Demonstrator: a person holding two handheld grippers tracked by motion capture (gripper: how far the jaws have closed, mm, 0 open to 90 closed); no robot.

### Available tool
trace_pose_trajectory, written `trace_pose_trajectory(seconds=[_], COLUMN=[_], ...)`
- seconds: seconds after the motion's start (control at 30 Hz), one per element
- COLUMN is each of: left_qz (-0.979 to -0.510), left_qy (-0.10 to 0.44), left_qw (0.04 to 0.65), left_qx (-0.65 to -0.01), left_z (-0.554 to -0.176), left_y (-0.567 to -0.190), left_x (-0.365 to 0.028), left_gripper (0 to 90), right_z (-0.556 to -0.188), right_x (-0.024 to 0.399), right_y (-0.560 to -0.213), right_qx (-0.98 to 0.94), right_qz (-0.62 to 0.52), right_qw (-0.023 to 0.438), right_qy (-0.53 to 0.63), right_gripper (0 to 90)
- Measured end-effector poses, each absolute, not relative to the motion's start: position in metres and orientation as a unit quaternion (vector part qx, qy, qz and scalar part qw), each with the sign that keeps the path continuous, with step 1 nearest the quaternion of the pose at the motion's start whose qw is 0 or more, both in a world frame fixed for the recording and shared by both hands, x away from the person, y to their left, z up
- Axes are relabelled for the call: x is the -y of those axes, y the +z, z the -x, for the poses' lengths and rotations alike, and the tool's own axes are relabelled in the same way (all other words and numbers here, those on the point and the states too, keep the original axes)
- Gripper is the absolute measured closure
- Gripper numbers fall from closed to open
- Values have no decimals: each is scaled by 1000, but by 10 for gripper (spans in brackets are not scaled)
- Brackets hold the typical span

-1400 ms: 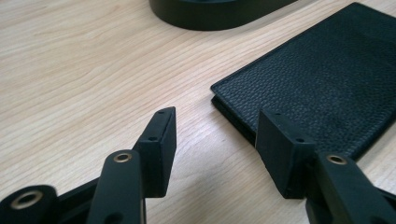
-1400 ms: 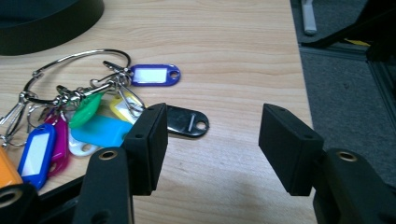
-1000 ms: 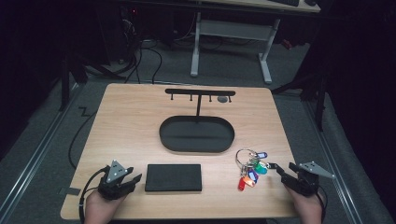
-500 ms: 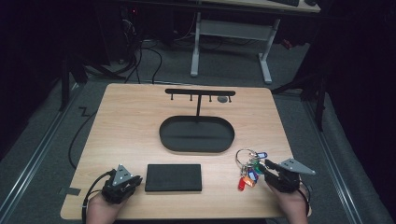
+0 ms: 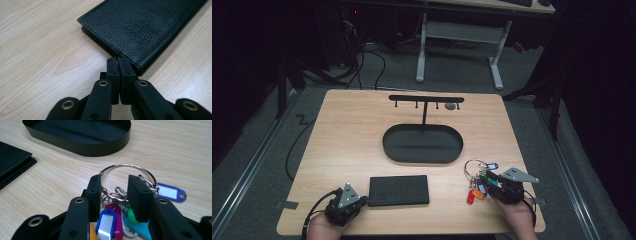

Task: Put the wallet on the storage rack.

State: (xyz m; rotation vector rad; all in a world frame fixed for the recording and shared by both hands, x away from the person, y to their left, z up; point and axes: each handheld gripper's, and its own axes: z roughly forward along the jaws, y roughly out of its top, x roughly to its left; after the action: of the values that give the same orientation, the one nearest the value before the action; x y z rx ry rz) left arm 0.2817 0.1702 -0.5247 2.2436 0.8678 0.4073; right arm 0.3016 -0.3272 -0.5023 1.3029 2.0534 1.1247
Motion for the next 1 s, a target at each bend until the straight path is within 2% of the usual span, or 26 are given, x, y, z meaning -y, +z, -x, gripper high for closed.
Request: trace_pose_trajectory(seconds=[0.4,0.8,1.0], left_qz=[-881,-898,-890], left_qy=[154,143,166], left_qw=[341,338,330], left_qx=[-290,-243,-267], left_z=[-262,-256,-263], left_y=[-523,-522,-520], left_x=[-147,-120,-131], left_gripper=[816,785,695], right_z=[-311,-306,-301], right_x=[323,335,342], right_y=[-503,-505,-504], right_qx=[-747,-736,-728], right_qz=[-469,-485,-495], right_qw=[220,218,220], right_qy=[417,419,421], right_gripper=[585,554,544])
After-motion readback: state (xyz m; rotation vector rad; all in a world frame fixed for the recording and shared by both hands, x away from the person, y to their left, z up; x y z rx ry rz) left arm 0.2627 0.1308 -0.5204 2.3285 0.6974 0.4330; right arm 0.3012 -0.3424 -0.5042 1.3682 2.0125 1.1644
